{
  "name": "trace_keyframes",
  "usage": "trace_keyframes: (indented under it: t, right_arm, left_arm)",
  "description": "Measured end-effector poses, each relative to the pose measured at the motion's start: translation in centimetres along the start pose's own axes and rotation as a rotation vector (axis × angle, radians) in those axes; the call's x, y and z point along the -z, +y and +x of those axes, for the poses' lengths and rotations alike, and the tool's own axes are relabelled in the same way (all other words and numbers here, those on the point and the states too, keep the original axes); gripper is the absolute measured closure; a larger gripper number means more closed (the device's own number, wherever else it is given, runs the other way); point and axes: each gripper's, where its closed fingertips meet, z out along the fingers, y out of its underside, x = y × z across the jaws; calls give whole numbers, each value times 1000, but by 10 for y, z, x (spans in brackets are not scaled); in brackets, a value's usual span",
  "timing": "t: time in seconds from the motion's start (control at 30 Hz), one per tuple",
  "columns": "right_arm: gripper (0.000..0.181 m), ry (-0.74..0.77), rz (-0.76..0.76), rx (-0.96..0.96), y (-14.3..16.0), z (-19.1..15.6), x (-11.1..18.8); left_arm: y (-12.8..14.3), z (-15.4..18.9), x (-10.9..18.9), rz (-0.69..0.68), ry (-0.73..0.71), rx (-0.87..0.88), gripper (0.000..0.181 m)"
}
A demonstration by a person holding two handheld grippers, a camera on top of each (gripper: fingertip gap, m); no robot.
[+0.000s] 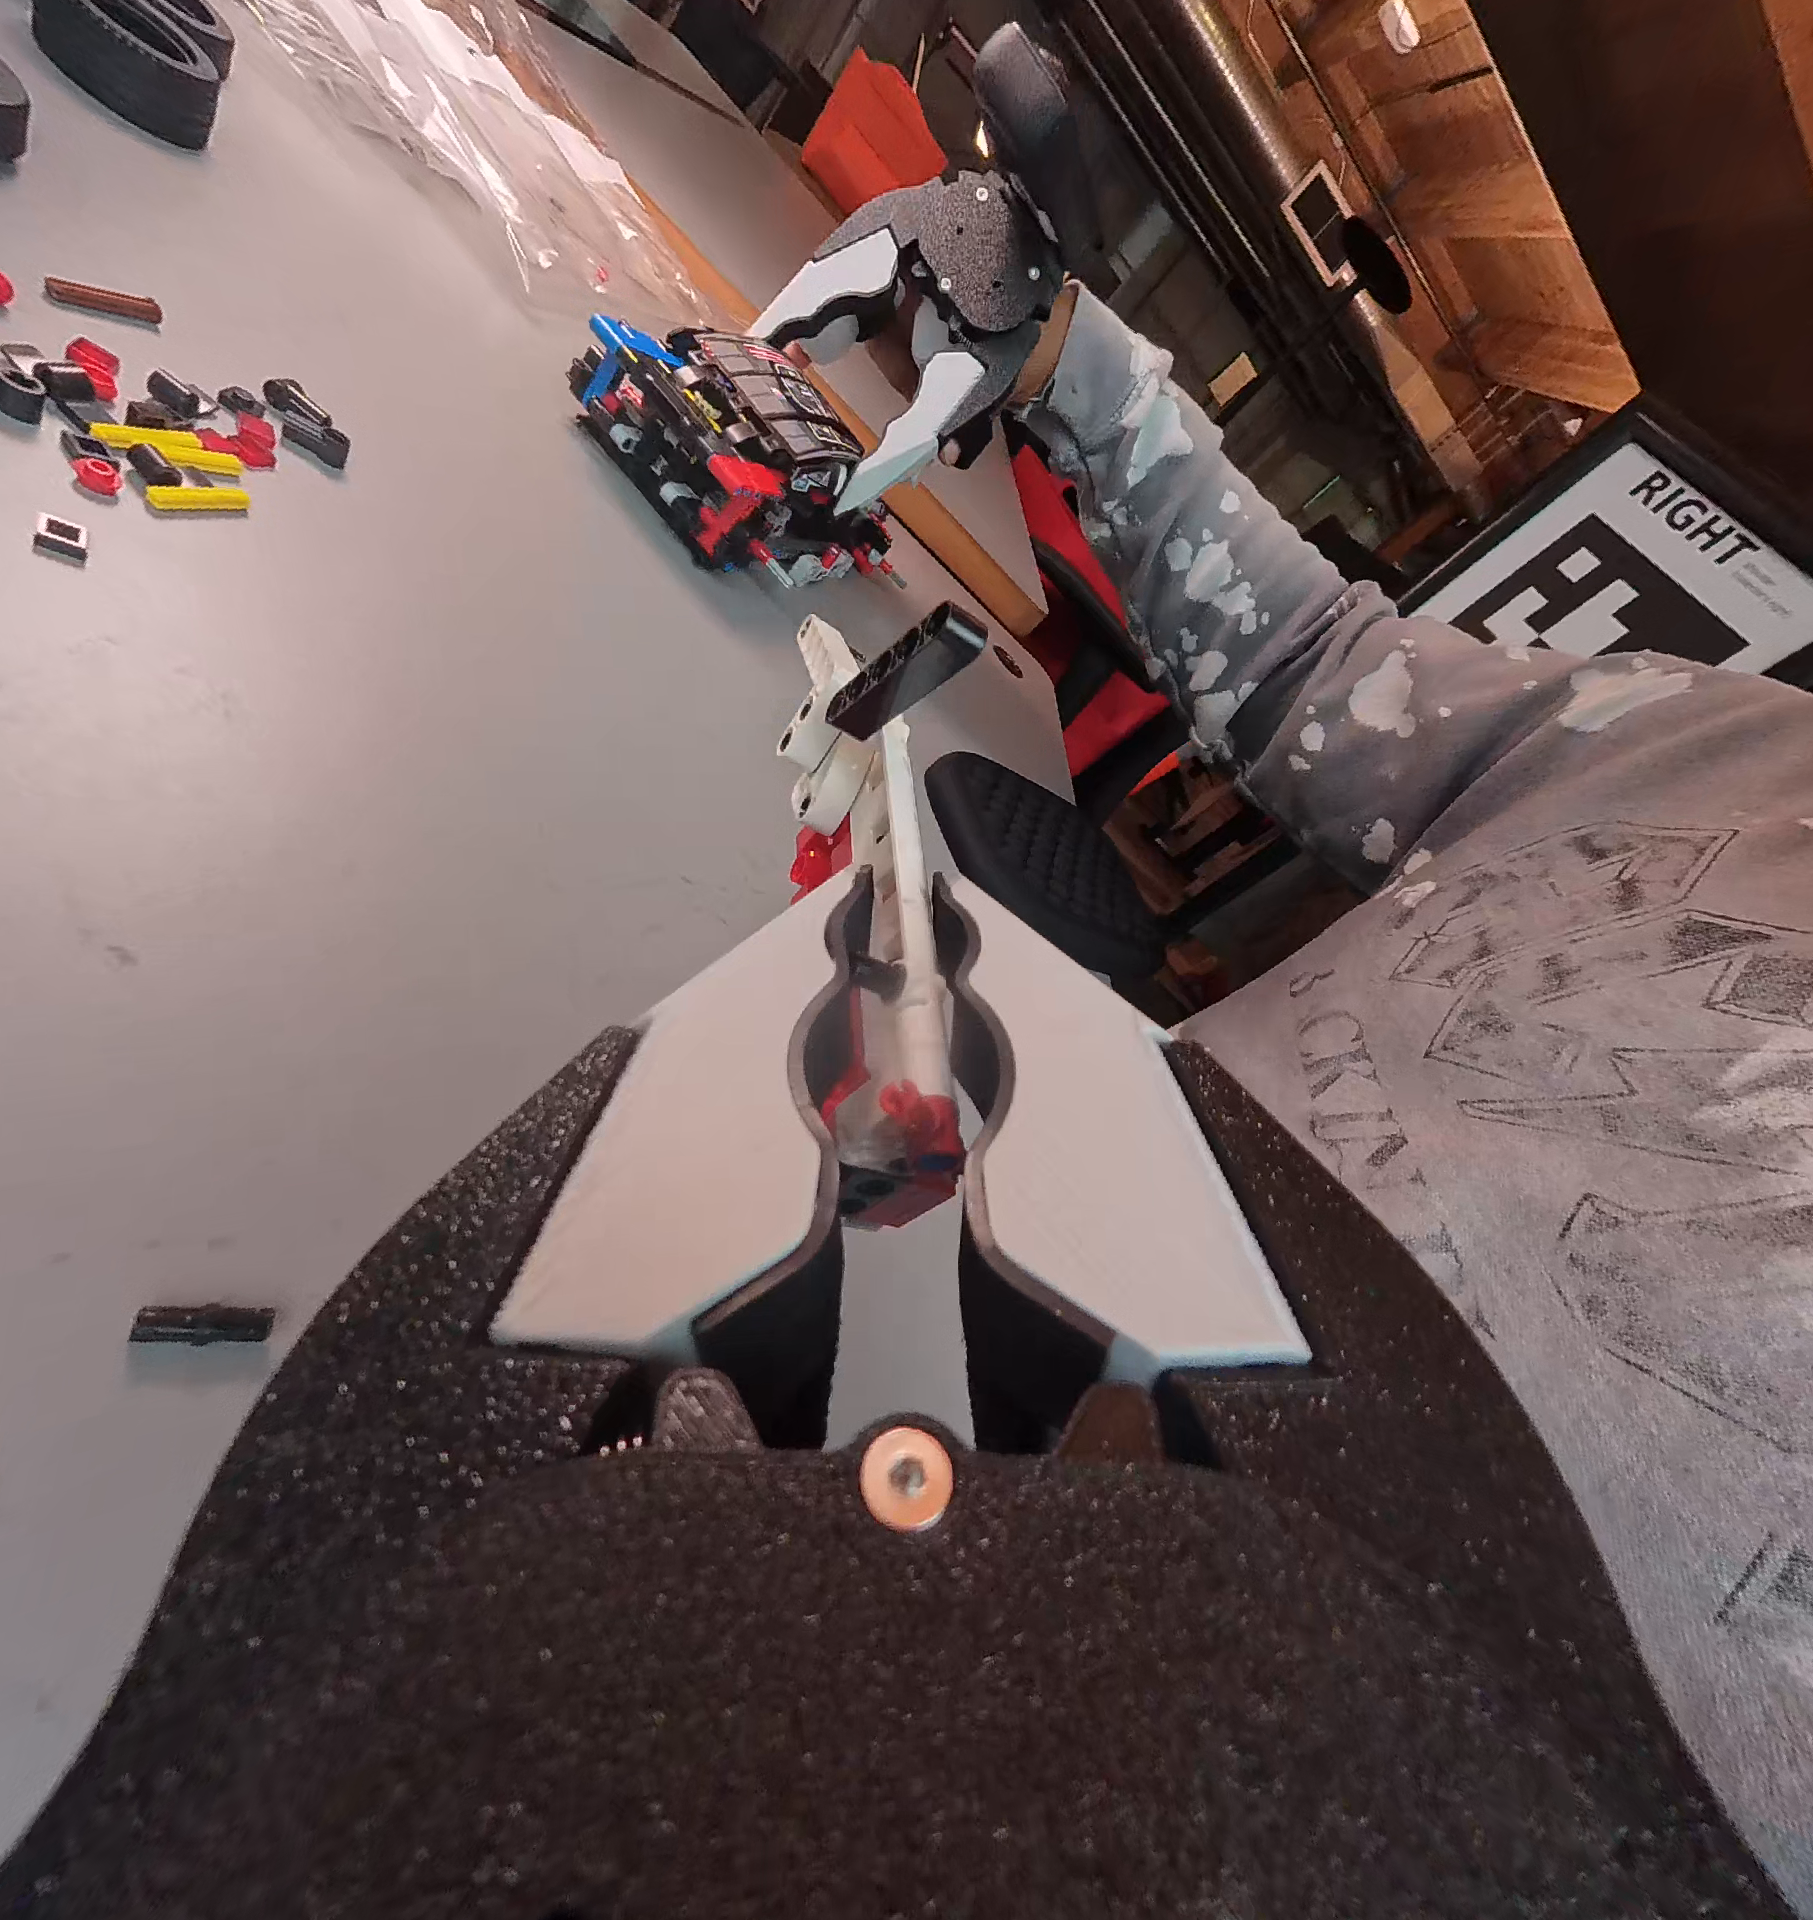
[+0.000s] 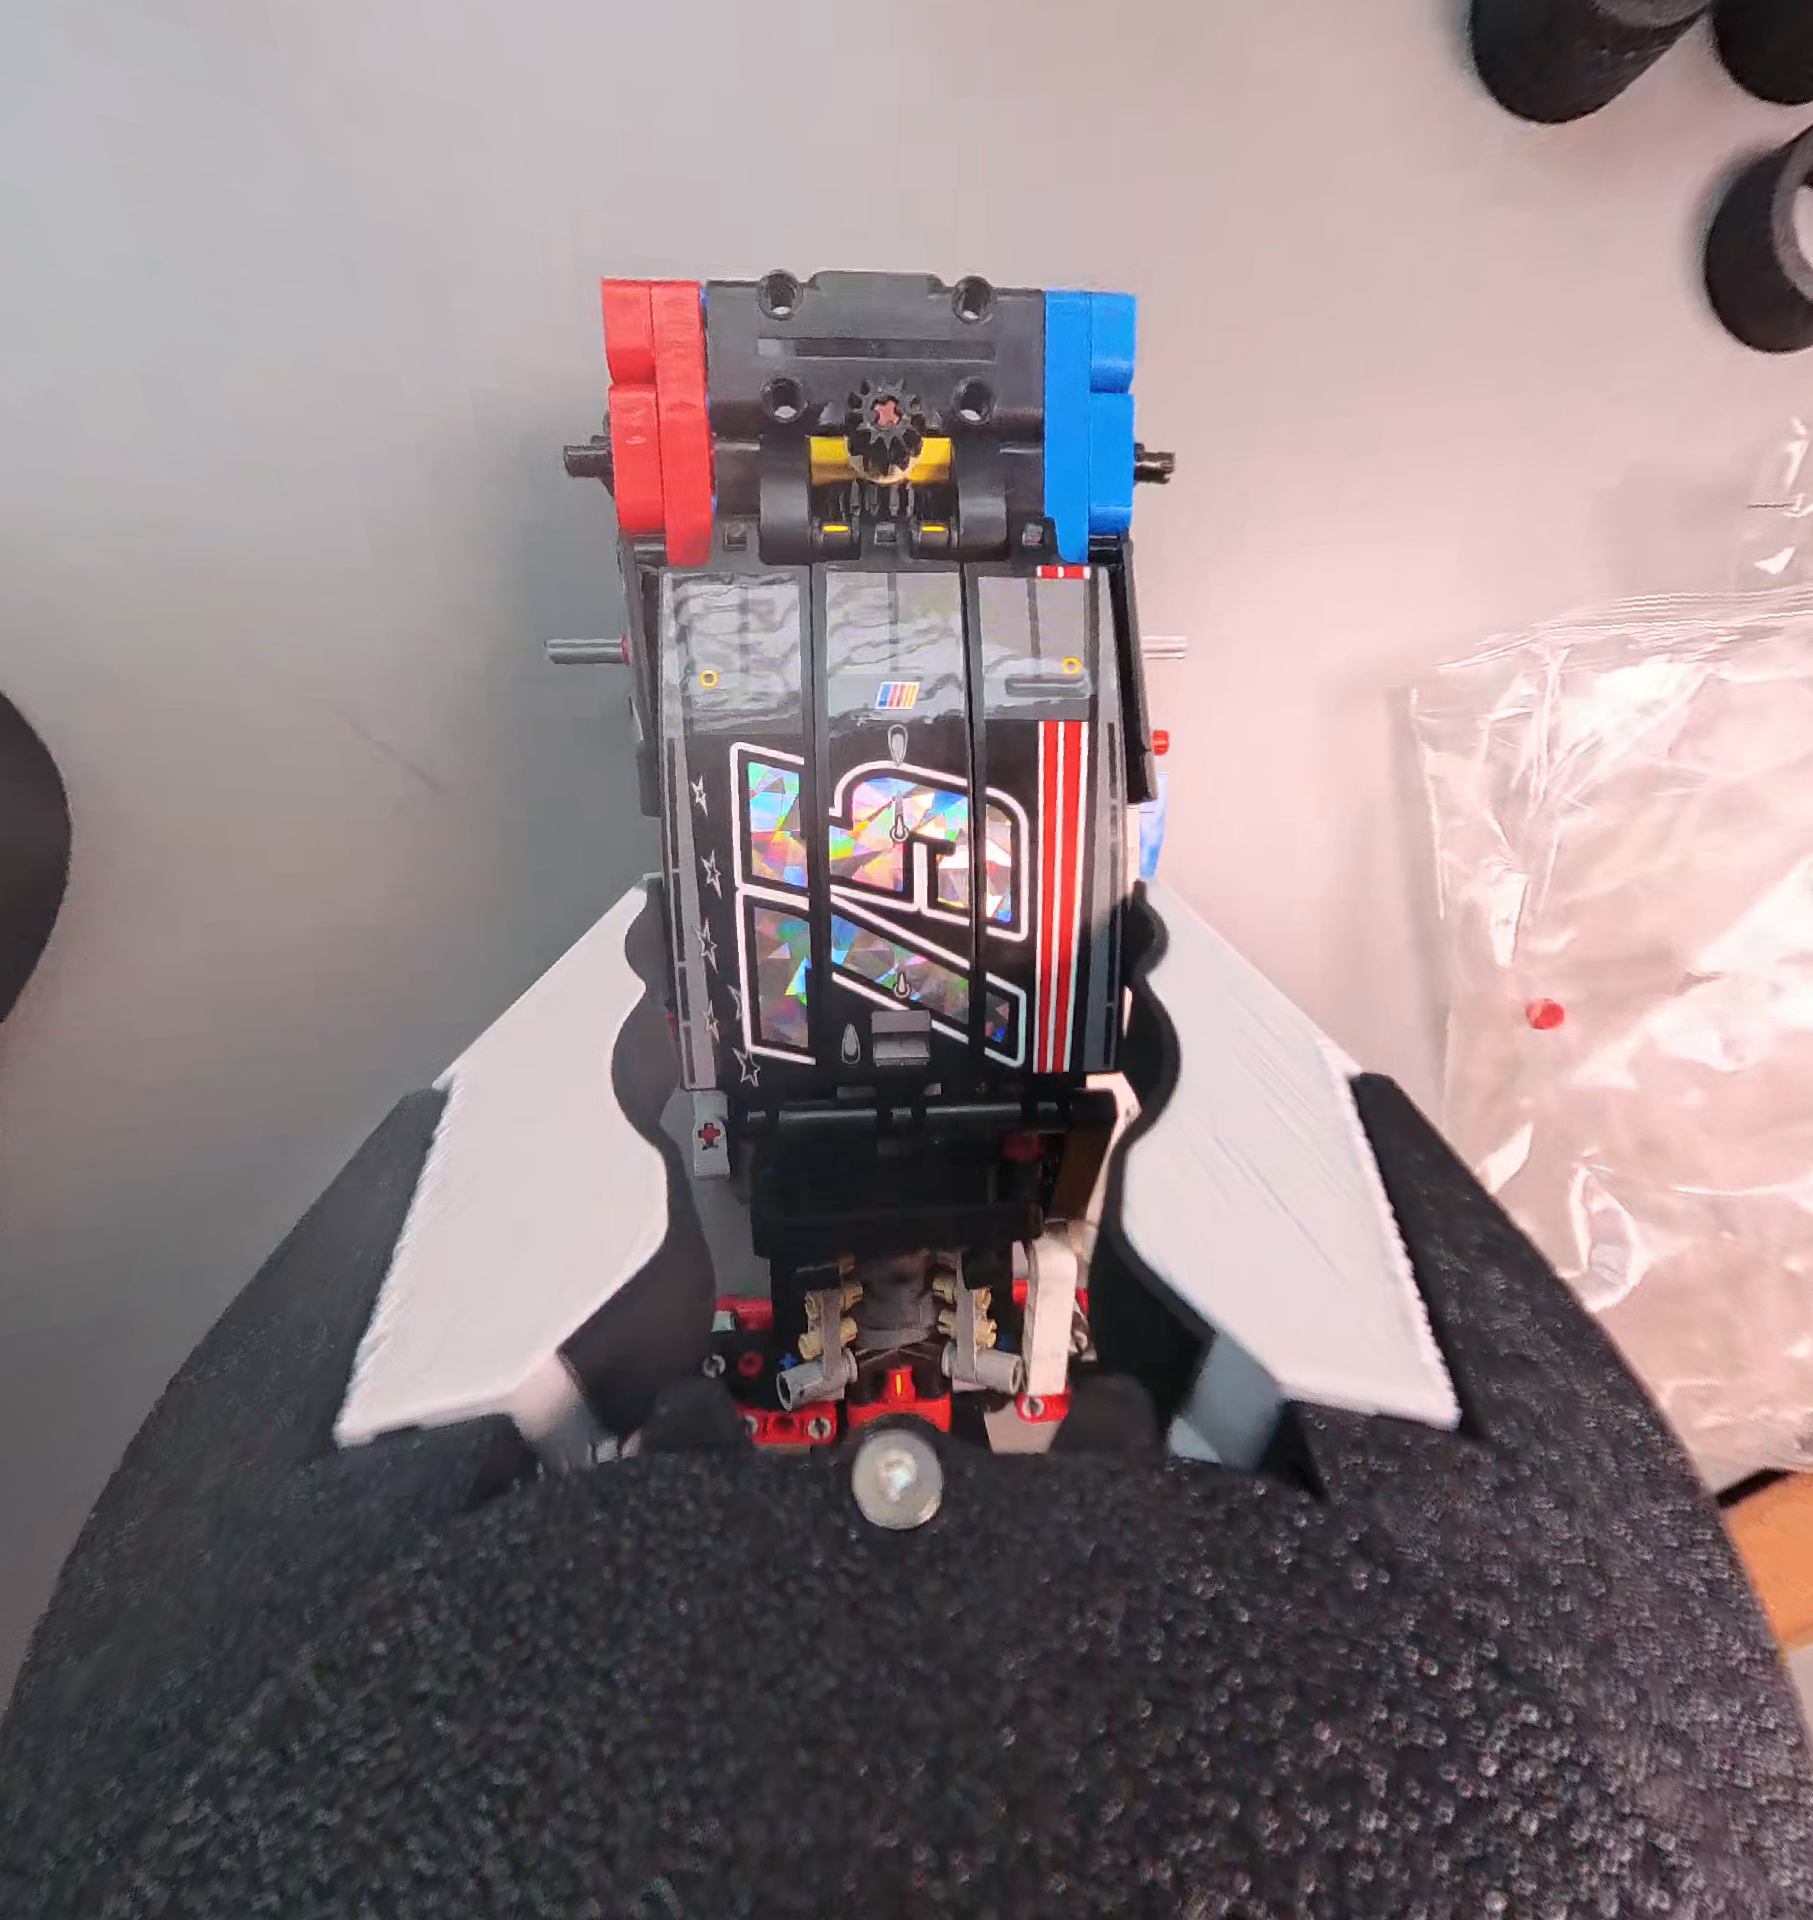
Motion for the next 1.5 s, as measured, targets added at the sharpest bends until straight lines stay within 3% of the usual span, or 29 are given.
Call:
trace_keyframes:
  t: [0.03, 0.17, 0.23, 0.33, 0.43, 0.57, 0.7, 0.8, 0.87, 0.9, 0.93, 1.0, 1.07, 1.17, 1.3, 1.4, 1.5]
  right_arm:
    - [91, 47, -4, 1, -3, 4, 2]
    - [93, 123, 238, 80, -75, -23, 25]
    - [113, 111, 413, 117, -128, -55, 29]
    - [133, -61, 683, 101, -202, -119, 23]
    - [137, -253, 786, 85, -244, -161, 5]
    - [140, -411, 707, 136, -242, -179, -32]
    - [143, -501, 685, 111, -227, -188, -56]
    - [167, -555, 661, 171, -215, -202, -63]
    - [173, -562, 682, 213, -213, -206, -61]
    - [173, -553, 686, 233, -211, -207, -60]
    - [174, -516, 682, 281, -209, -207, -62]
    - [174, -429, 657, 396, -204, -209, -66]
    - [174, -359, 644, 473, -203, -211, -71]
    - [174, -226, 628, 621, -203, -214, -77]
    - [174, -121, 658, 757, -213, -220, -72]
    - [174, -94, 691, 808, -221, -227, -65]
    - [174, -74, 649, 845, -217, -229, -71]
  left_arm:
    - [0, 0, 0, 4, -1, 3, 172]
    - [-4, -2, -4, 19, 4, 23, 172]
    - [-8, -3, -9, 21, 24, 29, 172]
    - [-16, 2, -18, 20, 45, -60, 173]
    - [-17, 5, -28, -32, -35, -315, 172]
    - [-6, -6, -33, -134, -282, -731, 172]
    - [18, -4, -36, -217, -351, -1007, 171]
    - [28, -5, -41, -288, -388, -1181, 166]
    - [27, -9, -41, -288, -419, -1210, 161]
    - [26, -7, -41, -259, -405, -1187, 159]
    - [24, -3, -41, -220, -369, -1123, 141]
    - [20, 3, -38, -169, -272, -904, 107]
    - [16, 5, -33, -138, -176, -666, 89]
    - [12, 0, -25, -150, -99, -381, 93]
    - [4, -15, -18, -172, -75, -108, 119]
    - [19, -27, -22, -288, -77, -117, 140]
    - [39, -16, -34, -390, -21, -165, 162]
